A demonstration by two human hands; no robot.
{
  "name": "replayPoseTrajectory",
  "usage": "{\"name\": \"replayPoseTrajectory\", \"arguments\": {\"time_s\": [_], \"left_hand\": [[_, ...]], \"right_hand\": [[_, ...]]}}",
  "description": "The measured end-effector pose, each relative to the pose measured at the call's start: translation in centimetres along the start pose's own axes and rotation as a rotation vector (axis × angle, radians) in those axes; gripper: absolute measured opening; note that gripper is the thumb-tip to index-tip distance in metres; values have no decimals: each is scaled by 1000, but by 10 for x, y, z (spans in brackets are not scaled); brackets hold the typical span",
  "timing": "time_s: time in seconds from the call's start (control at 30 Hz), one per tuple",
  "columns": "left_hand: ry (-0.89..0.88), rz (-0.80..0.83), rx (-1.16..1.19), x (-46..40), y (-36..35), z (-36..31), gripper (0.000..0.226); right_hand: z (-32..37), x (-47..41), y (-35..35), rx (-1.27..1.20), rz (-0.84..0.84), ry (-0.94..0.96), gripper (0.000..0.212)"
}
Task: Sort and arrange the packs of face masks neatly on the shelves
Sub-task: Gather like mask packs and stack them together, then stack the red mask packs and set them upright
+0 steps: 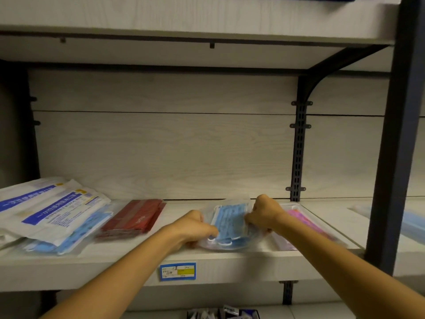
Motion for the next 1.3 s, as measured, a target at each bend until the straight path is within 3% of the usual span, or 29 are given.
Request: {"name": "replayPoseTrajectory", "arguments": {"time_s": [0.2,0.37,0.5,0.6,0.77,1.0,1.3], "left_hand": [[20,-80,-286,4,9,-4,43],[-38,-143,-369,4,19,-4,34],[-127,-340,-537,10,34,-4,36],[-273,-523,-845,25,44,-10,30],[-283,-606,-997,49,57,9,28],[-65,-619,-1070,68,102,62,32],[-110,-618,-1084,58,160,102,28]], "right_hand": [[2,8,1,147,-58,102,33],[5,10,6,264,-151,214,12],[15,10,13,334,-261,364,29],[34,12,14,341,-274,506,35],[63,20,-12,369,-252,686,39],[92,28,-58,313,-144,733,37],[150,23,-83,240,-76,611,37]]}}
Point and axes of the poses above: each hand's wrist, its own x-axis away from the middle knuckle, its own y-axis out of the back of the hand, z = x × y, the point moved 5 cm from there along -x, towards the middle knuckle
